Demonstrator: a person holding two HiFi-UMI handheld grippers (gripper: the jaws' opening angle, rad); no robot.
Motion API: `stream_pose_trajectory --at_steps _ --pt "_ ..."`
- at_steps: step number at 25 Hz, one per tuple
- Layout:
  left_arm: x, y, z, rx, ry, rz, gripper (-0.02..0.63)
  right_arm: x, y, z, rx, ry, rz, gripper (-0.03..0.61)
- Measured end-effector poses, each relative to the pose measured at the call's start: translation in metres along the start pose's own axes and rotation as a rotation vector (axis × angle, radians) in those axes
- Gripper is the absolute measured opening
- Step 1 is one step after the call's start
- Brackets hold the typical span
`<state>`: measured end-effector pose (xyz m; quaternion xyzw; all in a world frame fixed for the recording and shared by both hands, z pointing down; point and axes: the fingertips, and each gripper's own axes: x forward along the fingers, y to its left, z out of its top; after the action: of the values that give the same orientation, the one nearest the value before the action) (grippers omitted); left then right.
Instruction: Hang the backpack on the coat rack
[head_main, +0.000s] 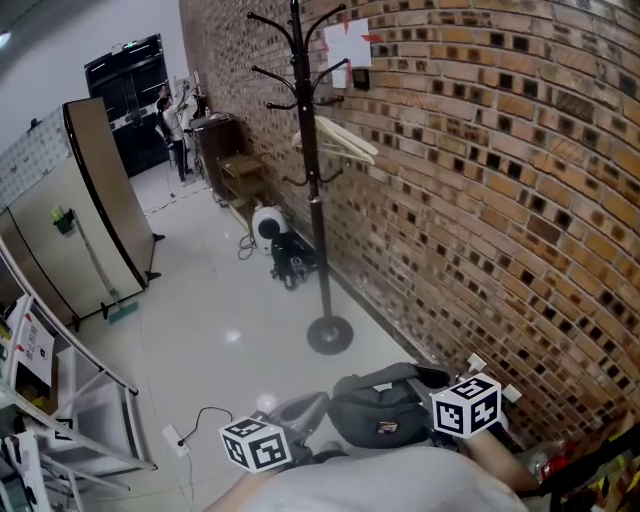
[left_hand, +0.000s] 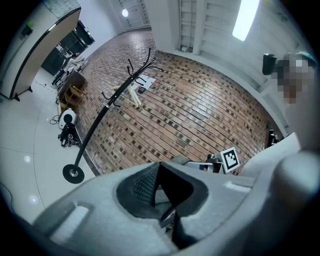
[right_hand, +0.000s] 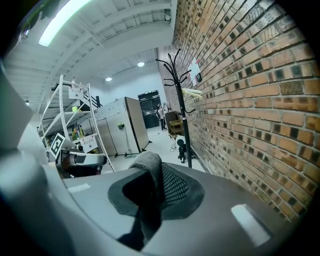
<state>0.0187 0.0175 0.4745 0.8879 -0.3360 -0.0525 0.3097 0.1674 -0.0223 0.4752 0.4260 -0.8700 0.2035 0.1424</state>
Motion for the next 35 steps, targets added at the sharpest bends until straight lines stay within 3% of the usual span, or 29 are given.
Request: stream_pose_trajectory --at_steps 8,15,26,31,35 --pt "0.008 0.038 0.023 -0.016 -0.034 0.005 0.003 0.040 -0.013 0.017 0.009 0.026 -0.004 0.035" --pt "0.037 0.109 0.061 -0.064 -0.014 -0.006 0.003 0.099 -0.022 0.047 -0.002 0.034 0.008 0.035" --pt "0.107 0.212 0.169 -0.056 0.068 -0.071 0.003 0.216 -0.048 0.126 0.010 0.003 0.006 0.035" --pt "0.133 0.257 0.200 -0.052 0.088 -0.081 0.003 0.265 -0.062 0.159 -0.017 -0.006 0.011 0.035" --pt "0.148 0.289 0.218 -0.092 0.087 -0.085 0.003 0.297 -0.072 0.173 -0.012 0.000 0.005 0.035"
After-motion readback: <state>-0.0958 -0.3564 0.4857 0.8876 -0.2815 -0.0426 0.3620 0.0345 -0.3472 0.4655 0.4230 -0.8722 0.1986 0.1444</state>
